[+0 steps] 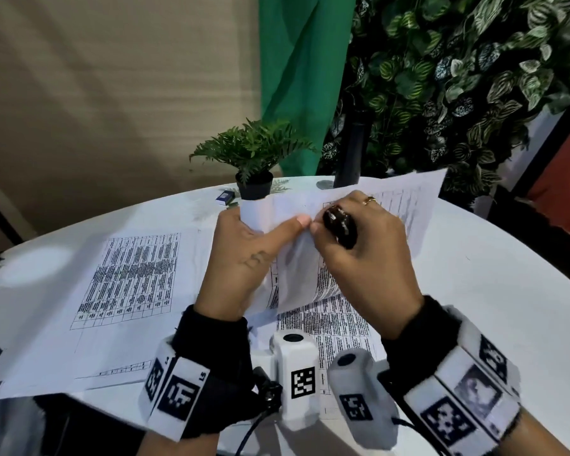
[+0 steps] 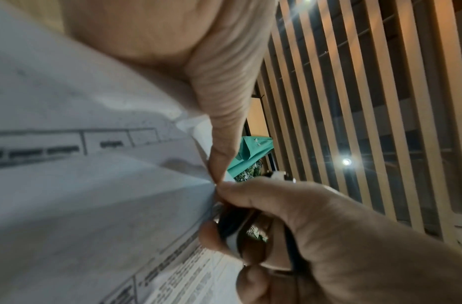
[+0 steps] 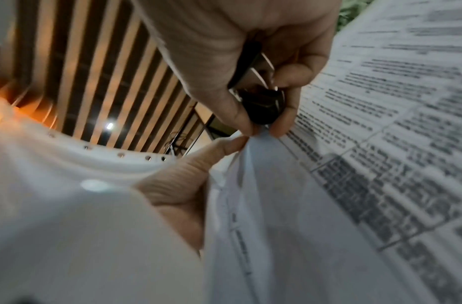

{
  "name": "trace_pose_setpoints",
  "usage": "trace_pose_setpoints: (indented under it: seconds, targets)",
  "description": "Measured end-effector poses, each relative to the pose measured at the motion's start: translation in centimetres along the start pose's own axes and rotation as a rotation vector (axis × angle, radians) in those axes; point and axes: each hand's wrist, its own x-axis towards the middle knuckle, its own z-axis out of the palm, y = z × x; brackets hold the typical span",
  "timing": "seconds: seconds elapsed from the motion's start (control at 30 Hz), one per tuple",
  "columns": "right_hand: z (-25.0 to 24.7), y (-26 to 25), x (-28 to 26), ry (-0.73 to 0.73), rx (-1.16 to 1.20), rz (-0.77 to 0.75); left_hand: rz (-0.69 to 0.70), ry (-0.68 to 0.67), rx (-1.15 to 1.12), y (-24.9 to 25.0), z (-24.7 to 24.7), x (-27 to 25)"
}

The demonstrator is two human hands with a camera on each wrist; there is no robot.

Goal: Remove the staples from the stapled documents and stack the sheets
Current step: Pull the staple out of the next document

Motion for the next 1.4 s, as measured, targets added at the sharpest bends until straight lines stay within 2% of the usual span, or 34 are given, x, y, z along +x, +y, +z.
trace_pose_setpoints:
  seconds: [0.13, 0.23, 0.3, 0.37, 0.43, 0.53, 0.67, 0.77, 0.9, 1.0, 1.13, 1.2, 1.27, 1.33, 1.4]
  targets:
    - [-0.4, -0.3, -0.2, 0.042, -0.269, -0.255, -0.024, 0.079, 0.034, -0.2, 0.4, 0.1]
    - [-0.5, -0.1, -0.1, 0.03, -0.402, -0.351, -0.066, 0.071, 0.139, 0.3, 0.7, 0.1]
    - [-0.7, 0.2, 0.0, 0.014, -0.335, -0.331, -0.06, 0.066, 0.148, 0.3, 0.6, 0.3]
    - [-0.9, 0.6, 0.2, -0.009, -0.165, -0.255, -0.076, 0.077, 0.128, 0.1, 0.5, 0.3]
    - [-1.0, 0.6, -0.1, -0.082, -0.061, -0.189, -0.07, 0.075, 0.112, 0.0, 0.4, 0.3]
    - [-1.1, 1.2, -1.0, -0.164, -0.172, -0.147, -0.065, 0.106, 0.109, 0.0, -0.4, 0.9]
    - [-2.4, 2.9, -1.6, -0.248, -0.47, 0.062, -0.099, 0.109, 0.094, 0.1, -1.3, 1.4]
    - [-3.0, 3.3, -1.9, -0.292, -0.586, 0.127, -0.088, 0.064, 0.097, 0.3, -1.2, 1.3]
    - [-3.2, 3.2, -2.1, -0.321, -0.616, 0.152, -0.073, 0.019, 0.112, 0.3, -1.3, 1.1]
    - [-3.7, 3.1, -1.8, -0.251, -0.612, 0.147, -0.054, -0.038, 0.1, 0.6, -1.2, 0.7]
    - [-4.1, 2.2, -0.8, -0.012, -0.353, -0.025, -0.003, -0.071, 0.087, 0.9, -1.2, 0.2]
    - [-4.1, 1.8, 0.0, 0.008, -0.326, -0.091, 0.034, -0.093, 0.085, 1.2, -1.2, 0.0]
    - [-4.1, 1.6, 0.7, -0.025, -0.332, -0.083, 0.069, -0.112, 0.082, 1.2, -1.4, 0.0]
    - [-4.3, 1.7, 1.2, -0.057, -0.341, -0.057, 0.099, -0.072, 0.1, 1.0, -1.8, 0.2]
    - [-4.4, 1.5, 1.4, -0.05, -0.364, -0.037, 0.168, 0.062, 0.252, 0.8, -2.5, 0.7]
